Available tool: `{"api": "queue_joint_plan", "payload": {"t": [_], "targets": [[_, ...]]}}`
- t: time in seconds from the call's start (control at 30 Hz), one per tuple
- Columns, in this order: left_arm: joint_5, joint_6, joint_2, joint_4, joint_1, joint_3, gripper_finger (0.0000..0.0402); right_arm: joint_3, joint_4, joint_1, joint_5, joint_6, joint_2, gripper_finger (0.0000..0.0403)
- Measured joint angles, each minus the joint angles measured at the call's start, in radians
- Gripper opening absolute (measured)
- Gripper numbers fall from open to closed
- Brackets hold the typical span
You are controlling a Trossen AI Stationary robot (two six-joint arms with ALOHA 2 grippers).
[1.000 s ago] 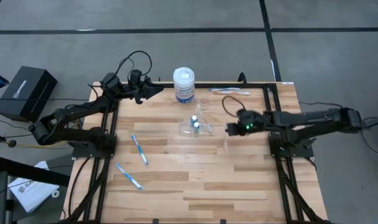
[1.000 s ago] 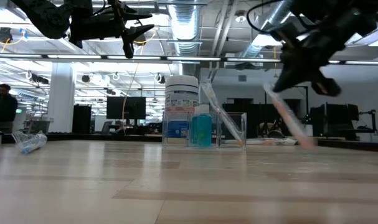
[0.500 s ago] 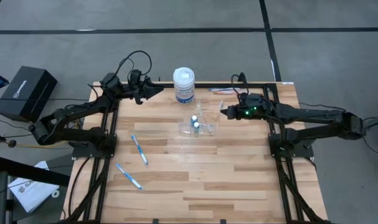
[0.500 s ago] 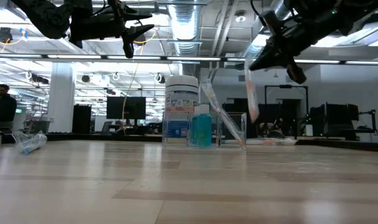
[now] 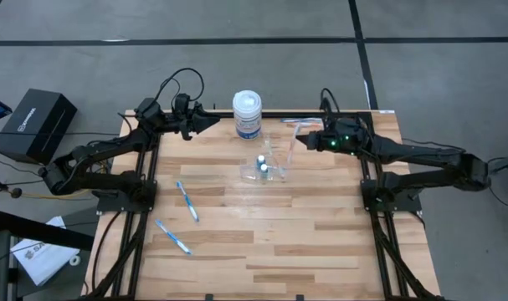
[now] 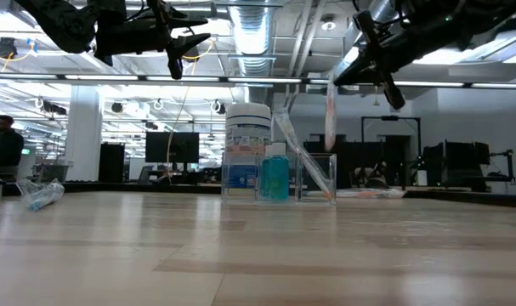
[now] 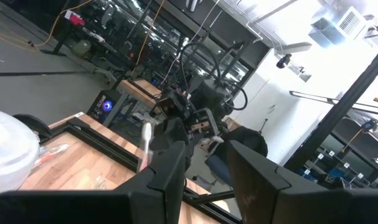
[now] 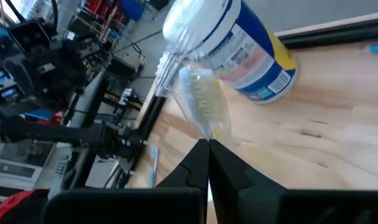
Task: Pick & Place toothbrushing station
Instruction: Put the bottom orange toothbrush into the transparent organizer
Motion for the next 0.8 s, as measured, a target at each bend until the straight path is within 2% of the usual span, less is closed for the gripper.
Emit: {"api": "queue_joint_plan", "payload": {"t": [0.4,0.8], "targets": [[0.000,-0.001,0.000,0.000,0.000,0.000,0.0115,0.000,0.034,-0.018,-0.015,-0.008,0.030,0.0000],[0.000,-0.005,0.000,0.000,0.000,0.000,0.0115,0.000,0.244,-0.018,-0.060,0.009,0.210,0.0000]]}}
